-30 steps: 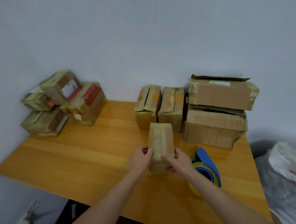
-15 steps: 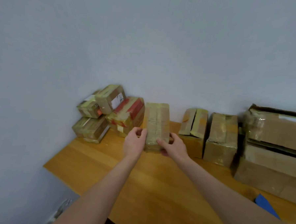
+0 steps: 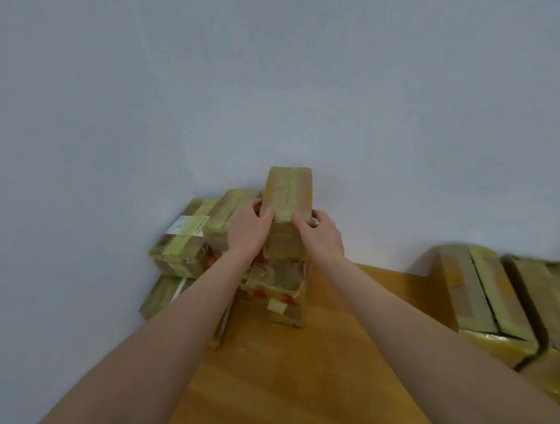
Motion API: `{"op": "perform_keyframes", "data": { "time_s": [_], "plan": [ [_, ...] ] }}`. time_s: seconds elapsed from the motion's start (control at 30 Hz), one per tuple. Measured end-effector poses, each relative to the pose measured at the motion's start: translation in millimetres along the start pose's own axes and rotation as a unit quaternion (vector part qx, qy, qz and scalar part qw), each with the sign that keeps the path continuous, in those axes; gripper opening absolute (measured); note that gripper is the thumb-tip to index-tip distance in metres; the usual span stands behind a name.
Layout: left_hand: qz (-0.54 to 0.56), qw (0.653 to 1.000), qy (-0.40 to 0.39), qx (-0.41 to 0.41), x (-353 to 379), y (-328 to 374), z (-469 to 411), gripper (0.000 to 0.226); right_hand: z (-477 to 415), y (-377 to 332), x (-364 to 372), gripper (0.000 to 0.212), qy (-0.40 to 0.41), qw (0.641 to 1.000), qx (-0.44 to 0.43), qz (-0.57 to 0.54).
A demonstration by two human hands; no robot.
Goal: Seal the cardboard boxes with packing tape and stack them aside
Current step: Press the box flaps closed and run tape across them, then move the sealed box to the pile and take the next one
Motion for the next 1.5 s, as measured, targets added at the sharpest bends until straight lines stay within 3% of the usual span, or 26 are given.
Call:
{"op": "perform_keyframes", "data": {
  "time_s": [0.27,0.37,0.47,0.63,0.83,0.93,1.03,1.13,1.27,1.4,1.5],
  "plan": [
    [-0.17,0.984,-0.048,0.007,10.6,-39.0,-43.6,0.041,-36.5,8.7,65.5,0.058,-0.077,0.99,0.021,0.118],
    [-0.18,0.979,0.021,0.097,12.8,-24.2,-45.3,0.039,-36.5,13.2,53.0,0.062,-0.042,0.993,0.022,0.112],
    [-0.109,0.98,0.047,0.162,29.4,1.5,-35.1,0.033,-28.3,24.8,19.6,0.053,0.032,0.991,0.03,0.129],
    [-0.044,0.977,-0.099,0.183,98.1,42.8,20.5,0.038,0.9,65.1,-65.2,0.055,0.155,0.952,0.069,0.255],
    [0.001,0.936,-0.312,0.162,176.2,74.1,112.6,0.062,45.1,127.8,-185.8,0.074,0.221,0.906,0.169,0.32],
    [0.027,0.92,-0.375,0.113,206.4,87.4,149.5,0.072,59.1,158.9,-226.5,0.079,0.199,0.899,0.211,0.327],
    [0.04,0.916,-0.399,0.029,230.4,99.5,174.5,0.077,65.5,180.6,-246.5,0.074,0.115,0.907,0.205,0.35],
    [0.028,0.921,-0.387,-0.029,245.6,109.2,193.2,0.074,68.4,191.7,-256.3,0.072,0.079,0.91,0.163,0.373],
    [-0.012,0.95,-0.3,-0.087,244.8,110.5,213.9,0.063,77.3,202.7,-268.4,0.076,0.031,0.92,0.113,0.373],
    [0.068,0.934,-0.289,-0.196,219.9,89.3,237.0,0.044,93.1,205.6,-278.9,0.054,-0.035,0.904,0.077,0.42],
    [-0.046,0.971,-0.188,-0.14,195.5,74.9,230.2,0.049,106.0,205.8,-284.0,0.039,-0.056,0.908,0.034,0.413]
  ]
}}
Point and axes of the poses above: each hand's wrist, its own z-axis away from the middle knuckle, its own x-axis out of the palm, y = z × x, the point moved 1 cm from there along -z, towards the middle knuckle, and after that the axes turned 4 degrees about y, right-handed, at the moved point
